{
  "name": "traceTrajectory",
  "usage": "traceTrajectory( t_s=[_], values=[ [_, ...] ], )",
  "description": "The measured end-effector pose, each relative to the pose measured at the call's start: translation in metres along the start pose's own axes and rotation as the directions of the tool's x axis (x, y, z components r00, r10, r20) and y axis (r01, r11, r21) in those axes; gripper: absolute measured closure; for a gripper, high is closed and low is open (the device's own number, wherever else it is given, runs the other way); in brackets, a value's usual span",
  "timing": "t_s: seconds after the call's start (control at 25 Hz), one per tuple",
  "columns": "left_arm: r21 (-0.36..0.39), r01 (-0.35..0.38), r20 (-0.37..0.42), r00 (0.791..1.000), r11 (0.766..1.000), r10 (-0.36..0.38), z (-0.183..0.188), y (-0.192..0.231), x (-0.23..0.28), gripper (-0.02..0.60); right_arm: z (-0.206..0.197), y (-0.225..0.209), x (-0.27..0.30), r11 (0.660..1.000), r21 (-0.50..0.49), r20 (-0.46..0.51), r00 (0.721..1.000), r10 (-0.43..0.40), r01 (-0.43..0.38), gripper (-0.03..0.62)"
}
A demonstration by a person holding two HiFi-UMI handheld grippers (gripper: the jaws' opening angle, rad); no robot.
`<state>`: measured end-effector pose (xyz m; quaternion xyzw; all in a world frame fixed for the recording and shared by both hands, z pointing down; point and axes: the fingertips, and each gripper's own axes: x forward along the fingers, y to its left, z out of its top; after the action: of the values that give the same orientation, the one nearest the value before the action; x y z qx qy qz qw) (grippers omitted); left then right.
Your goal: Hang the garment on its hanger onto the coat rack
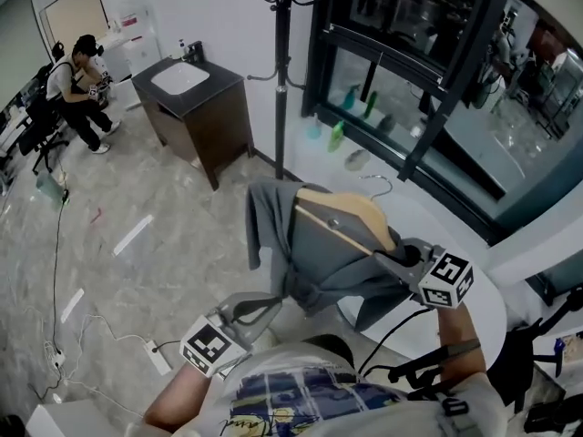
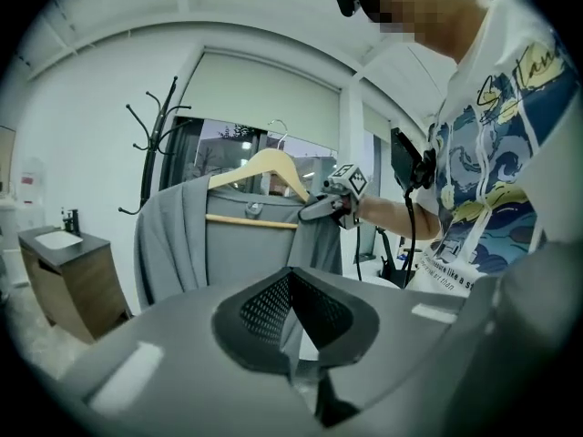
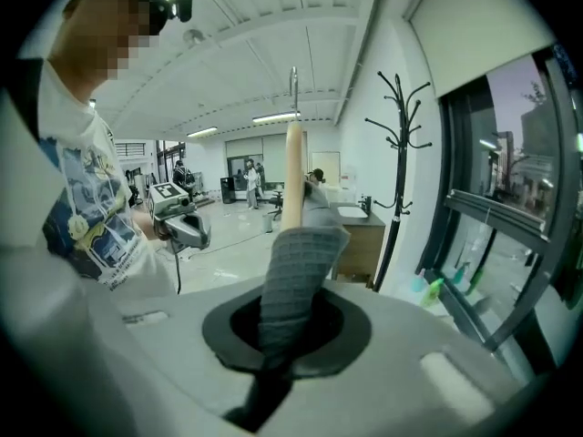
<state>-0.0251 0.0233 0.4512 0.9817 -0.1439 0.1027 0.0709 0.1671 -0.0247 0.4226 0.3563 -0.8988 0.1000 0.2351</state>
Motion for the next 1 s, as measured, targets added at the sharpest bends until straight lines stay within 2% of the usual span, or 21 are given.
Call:
traceTrajectory(
  t_s=[0.16, 0.36, 0.52, 0.64, 0.76, 1.0],
  values=[
    [-0.041, -0.045, -0.012, 0.999, 0.998, 0.044, -0.007, 0.057, -0.012, 0.578, 0.054, -0.057, 0.051, 0.999, -0.034, 0.026, 0.999, 0.023, -0.022, 0.586],
    [-0.071, -0.105, 0.018, 0.994, 0.992, 0.107, -0.012, 0.106, -0.018, 0.578, 0.12, -0.122, 0.107, 0.993, -0.106, 0.036, 0.998, 0.056, -0.052, 0.586],
    [-0.076, -0.17, 0.017, 0.985, 0.983, 0.172, -0.006, 0.158, -0.013, 0.578, 0.172, -0.186, 0.153, 0.983, -0.158, 0.028, 0.995, 0.094, -0.089, 0.588],
    [-0.077, -0.213, 0.025, 0.976, 0.974, 0.215, 0.012, 0.195, -0.001, 0.578, 0.207, -0.236, 0.186, 0.975, -0.187, 0.009, 0.992, 0.124, -0.12, 0.586],
    [-0.085, -0.245, 0.026, 0.968, 0.966, 0.248, 0.03, 0.229, 0.012, 0.578, 0.236, -0.283, 0.214, 0.97, -0.207, 0.002, 0.991, 0.134, -0.131, 0.586],
    [-0.092, -0.282, 0.021, 0.958, 0.955, 0.285, 0.043, 0.285, 0.046, 0.578, 0.269, -0.36, 0.27, 0.962, -0.222, -0.017, 0.987, 0.158, -0.158, 0.586]
  ],
)
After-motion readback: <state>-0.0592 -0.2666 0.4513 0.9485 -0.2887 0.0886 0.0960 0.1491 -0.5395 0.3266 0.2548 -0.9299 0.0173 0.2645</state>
